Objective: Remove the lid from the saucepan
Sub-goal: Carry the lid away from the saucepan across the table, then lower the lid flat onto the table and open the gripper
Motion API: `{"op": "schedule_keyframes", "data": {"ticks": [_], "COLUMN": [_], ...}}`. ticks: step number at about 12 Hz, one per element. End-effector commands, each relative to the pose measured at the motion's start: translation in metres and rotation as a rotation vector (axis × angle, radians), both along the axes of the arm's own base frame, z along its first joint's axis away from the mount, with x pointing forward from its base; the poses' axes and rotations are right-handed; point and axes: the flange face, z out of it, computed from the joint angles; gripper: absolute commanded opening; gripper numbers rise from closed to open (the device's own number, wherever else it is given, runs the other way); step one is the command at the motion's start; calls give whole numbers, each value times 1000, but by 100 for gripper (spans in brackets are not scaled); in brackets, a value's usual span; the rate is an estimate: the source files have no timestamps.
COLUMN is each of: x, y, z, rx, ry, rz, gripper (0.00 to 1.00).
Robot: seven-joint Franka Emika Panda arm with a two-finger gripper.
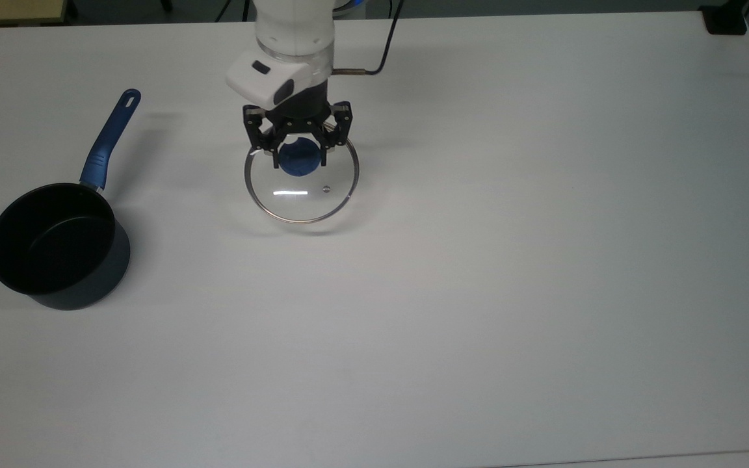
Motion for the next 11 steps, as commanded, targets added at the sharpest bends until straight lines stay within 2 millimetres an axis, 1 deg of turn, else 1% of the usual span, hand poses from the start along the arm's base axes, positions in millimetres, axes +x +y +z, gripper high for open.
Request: {"op": "schedule_keyframes", "data": {"ticks": [1,2,4,6,8,9,10,11], "x": [-15,-14,-12,-9,-9,-8,-7,-6], "y": [19,21,36,39,40,40,38,33], "z": [-22,-32,-47,-63,-74,-76,-76,-74], "rx": [-18,-31,-36,-60,-69,-71,-72,-72], "ry": [-5,4,0,5,21,26,27,26], "rz": [-48,-71,-93,-90,-88,-88,-91,-101], "gripper": [59,59,59,59,65,66,80,97]}}
